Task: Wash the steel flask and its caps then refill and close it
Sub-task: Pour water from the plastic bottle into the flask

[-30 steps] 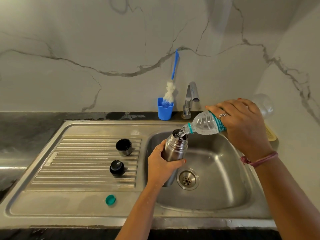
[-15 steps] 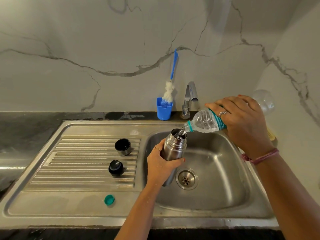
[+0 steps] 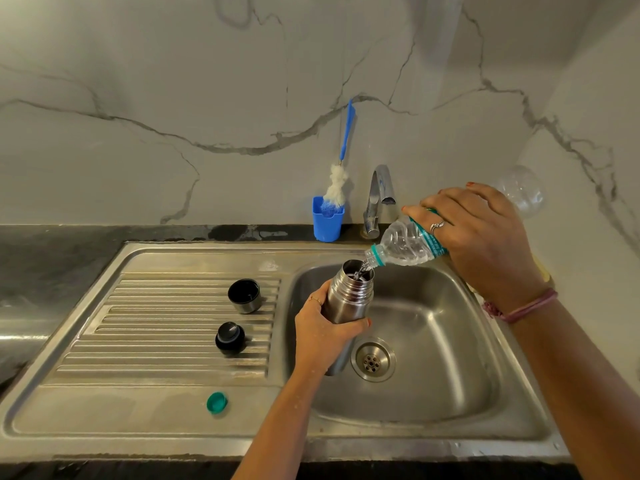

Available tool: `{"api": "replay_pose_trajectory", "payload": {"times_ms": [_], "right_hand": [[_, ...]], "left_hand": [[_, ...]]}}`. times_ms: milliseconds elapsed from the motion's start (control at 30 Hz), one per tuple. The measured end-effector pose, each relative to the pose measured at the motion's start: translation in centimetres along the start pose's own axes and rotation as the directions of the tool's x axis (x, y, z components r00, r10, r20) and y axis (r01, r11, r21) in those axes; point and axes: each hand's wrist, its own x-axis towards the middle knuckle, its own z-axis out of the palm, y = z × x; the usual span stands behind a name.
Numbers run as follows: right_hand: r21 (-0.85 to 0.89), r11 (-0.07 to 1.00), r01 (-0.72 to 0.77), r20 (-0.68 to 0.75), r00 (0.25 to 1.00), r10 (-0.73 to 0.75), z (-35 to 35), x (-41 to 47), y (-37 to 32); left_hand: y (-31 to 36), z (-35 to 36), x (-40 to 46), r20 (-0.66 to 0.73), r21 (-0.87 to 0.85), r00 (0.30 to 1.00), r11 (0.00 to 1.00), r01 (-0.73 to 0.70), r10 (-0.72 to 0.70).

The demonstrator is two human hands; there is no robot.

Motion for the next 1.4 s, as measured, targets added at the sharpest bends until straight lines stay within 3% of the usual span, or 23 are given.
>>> {"api": "replay_pose_trajectory", "payload": {"times_ms": [467,767,1400], "right_hand": [[-0.034,0.987,0.157,-0.094,0.983,-0.159,-0.3,2.0,0.0],[-0.086,0.969,0.233,-0.007,0.972,-0.234,-0.4,3.1,-0.6],[-0.089,0.948,0.306,0.001,0.952,-0.307,-0.3,6.3,-3.0]], "left_hand": [[-0.4,-0.1,0.3,0.005,-0.005,1.000,1.000,0.005,-0.005],[-0.6,-0.1,0.7,0.007,-0.007,1.000,1.000,0.002,-0.002],[0.1,-3.6,1.6,0.014,-0.016,0.998,0.998,-0.058,0.058]]}}
